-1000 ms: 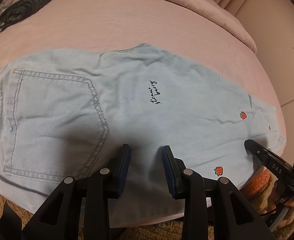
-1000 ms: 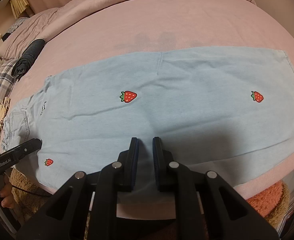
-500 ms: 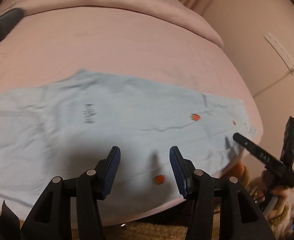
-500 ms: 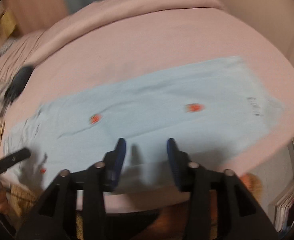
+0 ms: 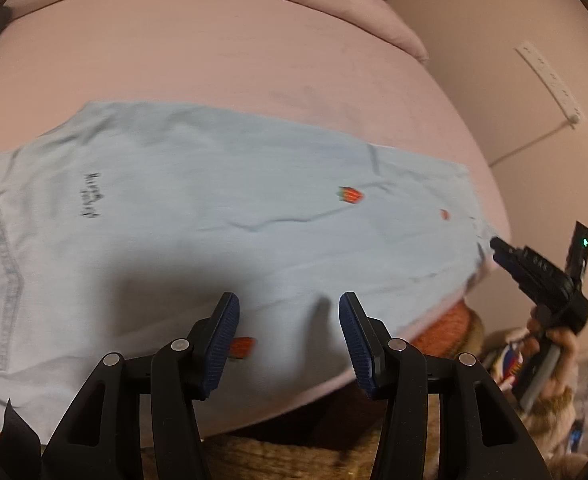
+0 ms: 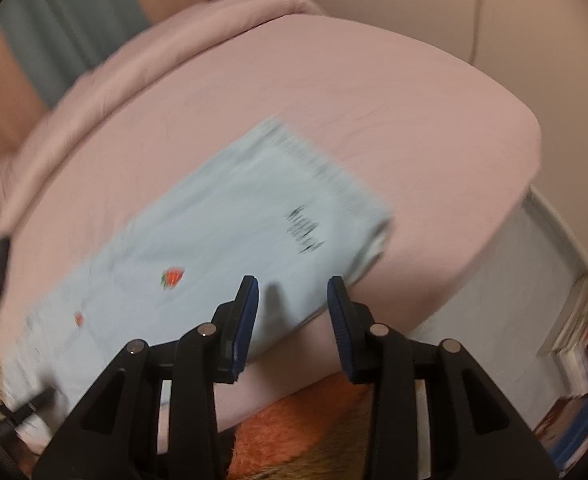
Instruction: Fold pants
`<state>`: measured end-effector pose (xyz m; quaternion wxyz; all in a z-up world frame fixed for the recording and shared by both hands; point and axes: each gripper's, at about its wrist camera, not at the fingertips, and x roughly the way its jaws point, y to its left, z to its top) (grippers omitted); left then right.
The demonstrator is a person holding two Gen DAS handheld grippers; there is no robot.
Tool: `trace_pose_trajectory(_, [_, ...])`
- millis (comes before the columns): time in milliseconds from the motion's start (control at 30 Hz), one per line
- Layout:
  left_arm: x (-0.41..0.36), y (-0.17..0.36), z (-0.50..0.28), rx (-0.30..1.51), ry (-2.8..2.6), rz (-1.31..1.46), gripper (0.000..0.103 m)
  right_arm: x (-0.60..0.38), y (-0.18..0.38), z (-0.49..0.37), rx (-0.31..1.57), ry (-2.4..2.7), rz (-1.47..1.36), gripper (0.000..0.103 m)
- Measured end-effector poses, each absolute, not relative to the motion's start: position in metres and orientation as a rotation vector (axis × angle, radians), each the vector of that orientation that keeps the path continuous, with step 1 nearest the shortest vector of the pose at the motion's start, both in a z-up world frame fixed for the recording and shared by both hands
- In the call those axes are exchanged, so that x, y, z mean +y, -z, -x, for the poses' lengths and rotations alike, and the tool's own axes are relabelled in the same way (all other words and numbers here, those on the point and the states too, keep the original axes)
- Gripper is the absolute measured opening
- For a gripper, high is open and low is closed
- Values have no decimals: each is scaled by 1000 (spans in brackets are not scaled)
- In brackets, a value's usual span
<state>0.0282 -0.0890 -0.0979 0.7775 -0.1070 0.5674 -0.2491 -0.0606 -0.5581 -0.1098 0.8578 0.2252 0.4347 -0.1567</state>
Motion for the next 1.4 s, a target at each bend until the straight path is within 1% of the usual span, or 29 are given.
trace_pose_trajectory(100, [-99, 104, -29, 1244, 564, 224, 51, -579, 104, 60, 882, 351, -512, 40])
trace_pose_trajectory(167, [-100, 113, -31, 1262, 552, 219, 54, -583, 103, 57, 872, 331, -537, 46])
trace_pose_trajectory(233, [-95, 116, -28, 1256, 548, 231, 54, -586, 112, 49, 885, 328, -554, 47])
trace_pose_trajectory(267, [-94, 115, -28, 1250, 550, 236, 54, -580, 119, 45, 899, 339, -553, 43])
trace_pose_trajectory(300, [-94, 113, -27, 1250, 553, 235, 54, -578, 125, 43, 914, 357, -548, 36])
trace_pose_trajectory(333, [-94, 110, -27, 1256, 555, 232, 54, -577, 129, 43, 926, 386, -536, 15])
trace_pose_trajectory(400, [-89, 104, -26, 1266, 554, 242, 54, -575, 121, 50, 875, 382, -562, 15])
trace_pose_trajectory(500, [-77, 90, -23, 1219, 542, 261, 54, -572, 99, 61, 790, 364, -572, 15])
trace_pose_trajectory(600, [-67, 84, -27, 1188, 503, 253, 54, -572, 104, 55, 824, 377, -544, 15])
trace_pose_trajectory(700, [-57, 95, -33, 1230, 428, 252, 54, -579, 136, 40, 953, 420, -562, 20])
trace_pose_trajectory(767, [-47, 101, -32, 1261, 405, 268, 54, -583, 136, 46, 932, 423, -593, 26])
trace_pose_trajectory(800, [-42, 100, -31, 1266, 405, 281, 54, -584, 129, 51, 920, 416, -604, 29])
trace_pose_trajectory(867, [-34, 96, -30, 1254, 398, 295, 54, -584, 119, 60, 884, 428, -606, 42])
trace_pose_trajectory(900, [-32, 94, -29, 1243, 388, 294, 57, -586, 115, 65, 863, 438, -614, 44])
trace_pose_trajectory(933, [-27, 91, -29, 1226, 374, 291, 63, -590, 114, 67, 853, 435, -633, 48])
trace_pose_trajectory(1000, [-23, 88, -28, 1201, 364, 293, 71, -591, 120, 66, 851, 398, -691, 49])
trace_pose_trajectory(1100, [-20, 92, -29, 1213, 365, 314, 72, -584, 139, 58, 887, 333, -748, 49])
trace_pose_trajectory(1133, [-16, 94, -28, 1221, 370, 324, 72, -580, 145, 54, 897, 312, -754, 43])
trace_pose_trajectory(1167, [-13, 95, -26, 1222, 377, 337, 72, -573, 147, 49, 900, 322, -737, 27])
trace_pose_trajectory(1233, [-6, 92, -25, 1211, 380, 353, 72, -568, 141, 39, 878, 333, -715, 10])
trace_pose_trajectory(1300, [5, 87, -23, 1187, 379, 376, 72, -559, 120, 36, 816, 319, -713, 10])
trace_pose_trajectory(1400, [22, 81, -22, 1147, 357, 409, 73, -514, 65, 28, 692, 185, -575, 10])
